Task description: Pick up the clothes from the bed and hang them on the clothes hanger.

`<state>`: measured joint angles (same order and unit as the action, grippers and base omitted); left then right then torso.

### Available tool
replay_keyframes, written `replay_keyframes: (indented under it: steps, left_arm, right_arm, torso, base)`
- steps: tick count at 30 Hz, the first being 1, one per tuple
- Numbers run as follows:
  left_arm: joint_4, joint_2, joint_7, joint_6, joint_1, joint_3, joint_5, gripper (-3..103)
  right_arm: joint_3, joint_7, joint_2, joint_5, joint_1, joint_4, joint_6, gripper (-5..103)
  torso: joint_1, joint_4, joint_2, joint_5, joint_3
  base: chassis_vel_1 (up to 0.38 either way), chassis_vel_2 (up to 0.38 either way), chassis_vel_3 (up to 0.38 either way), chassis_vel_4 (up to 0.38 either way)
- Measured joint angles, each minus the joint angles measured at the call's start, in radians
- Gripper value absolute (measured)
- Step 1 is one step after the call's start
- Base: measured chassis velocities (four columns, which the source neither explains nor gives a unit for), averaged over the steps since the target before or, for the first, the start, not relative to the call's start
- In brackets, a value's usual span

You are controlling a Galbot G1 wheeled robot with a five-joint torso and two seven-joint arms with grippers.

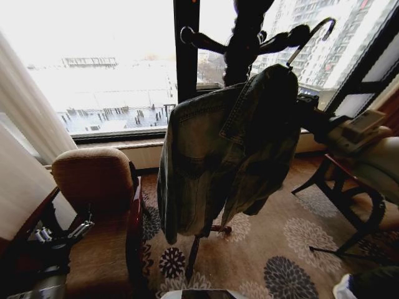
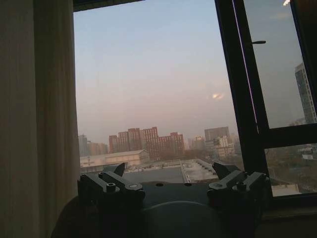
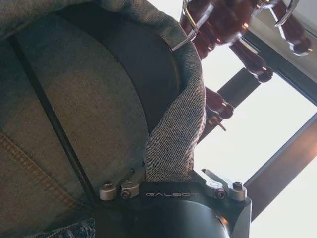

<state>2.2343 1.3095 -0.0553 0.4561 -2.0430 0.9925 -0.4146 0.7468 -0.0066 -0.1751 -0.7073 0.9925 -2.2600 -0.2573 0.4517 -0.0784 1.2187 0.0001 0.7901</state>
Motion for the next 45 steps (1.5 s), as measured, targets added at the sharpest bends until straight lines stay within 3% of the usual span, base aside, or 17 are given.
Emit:
replay_keyframes:
  steps: [3,11,35,45]
  left_arm:
    - [0.0,0.0,0.0,0.0,0.0,0.0,0.0,100]
    - [0.0,0.0,0.0,0.0,0.0,0.0,0.0,100]
    - [0.0,0.0,0.0,0.0,0.0,0.0,0.0,100]
    - [0.0,0.0,0.0,0.0,0.0,0.0,0.0,100]
  right_arm:
    - [-0.059,0.007,0.008,-0.007,-0.062,-0.033,-0.008,20]
    - [-0.008,0.011,0.007,-0.016,-0.032,-0.086,-0.017,20]
    - [-0.029,-0.009,-0.002,-0.014,-0.054,0.009,0.013,20]
    - [-0.099,-0.017,0.011,0.0,-0.091,0.018,0.018,20]
  torso:
    - [0.0,0.0009,0.0,-0.0004,0.0]
    - [0.0,0.0004,0.0,-0.0002,0.0]
    - [0.0,0.0003,0.0,0.0,0.0]
    - [0.0,0.0004,0.0,-0.0001,0.0]
  base:
    - [0.0,0.0,0.0,0.0]
    - [0.0,0.0,0.0,0.0]
    - [0.0,0.0,0.0,0.0]
    - [0.0,0.0,0.0,0.0]
